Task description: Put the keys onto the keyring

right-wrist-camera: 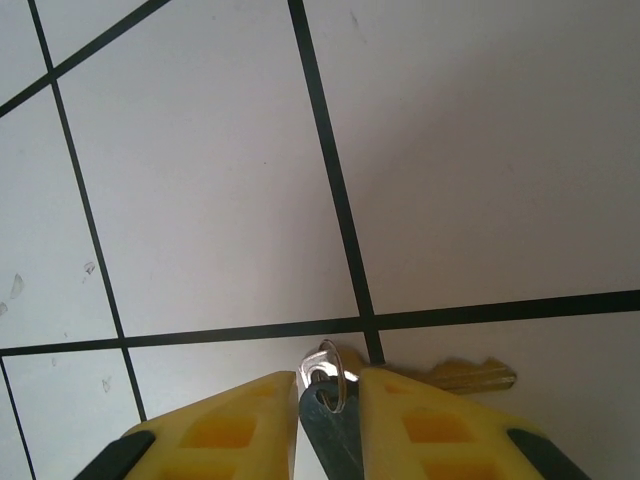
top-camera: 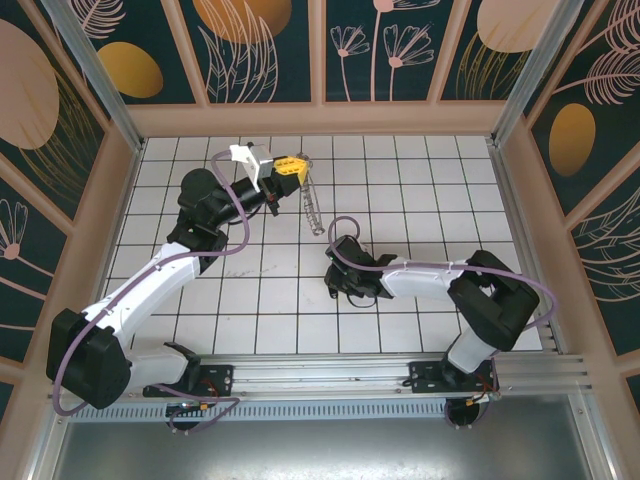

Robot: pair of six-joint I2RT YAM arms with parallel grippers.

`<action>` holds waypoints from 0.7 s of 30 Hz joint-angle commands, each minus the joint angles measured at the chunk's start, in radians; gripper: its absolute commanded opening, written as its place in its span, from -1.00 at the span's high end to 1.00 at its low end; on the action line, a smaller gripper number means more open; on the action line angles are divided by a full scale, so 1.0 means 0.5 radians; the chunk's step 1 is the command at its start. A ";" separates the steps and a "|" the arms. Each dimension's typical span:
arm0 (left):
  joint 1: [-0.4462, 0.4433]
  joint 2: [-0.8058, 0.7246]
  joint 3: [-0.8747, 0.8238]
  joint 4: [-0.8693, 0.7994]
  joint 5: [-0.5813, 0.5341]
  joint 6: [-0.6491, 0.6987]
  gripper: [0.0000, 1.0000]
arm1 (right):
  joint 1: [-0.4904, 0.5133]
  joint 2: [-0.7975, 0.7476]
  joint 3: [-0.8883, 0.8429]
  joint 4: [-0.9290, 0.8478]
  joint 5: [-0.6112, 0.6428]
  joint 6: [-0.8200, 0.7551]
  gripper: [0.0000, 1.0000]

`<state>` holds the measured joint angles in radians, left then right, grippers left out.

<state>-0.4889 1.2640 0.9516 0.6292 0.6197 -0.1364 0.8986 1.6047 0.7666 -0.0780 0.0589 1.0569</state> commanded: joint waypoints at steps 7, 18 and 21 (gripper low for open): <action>0.017 0.012 0.018 0.156 0.038 -0.037 1.00 | 0.007 0.028 -0.030 0.069 -0.017 0.020 0.63; 0.015 0.040 0.027 0.189 0.055 -0.062 1.00 | 0.001 0.040 -0.071 0.124 -0.026 0.027 0.70; 0.016 0.048 0.032 0.193 0.062 -0.068 1.00 | -0.002 0.043 -0.081 0.132 -0.035 0.028 0.76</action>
<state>-0.4889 1.2839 0.9516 0.6521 0.6285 -0.1547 0.8982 1.6093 0.7429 -0.0265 0.0517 1.0573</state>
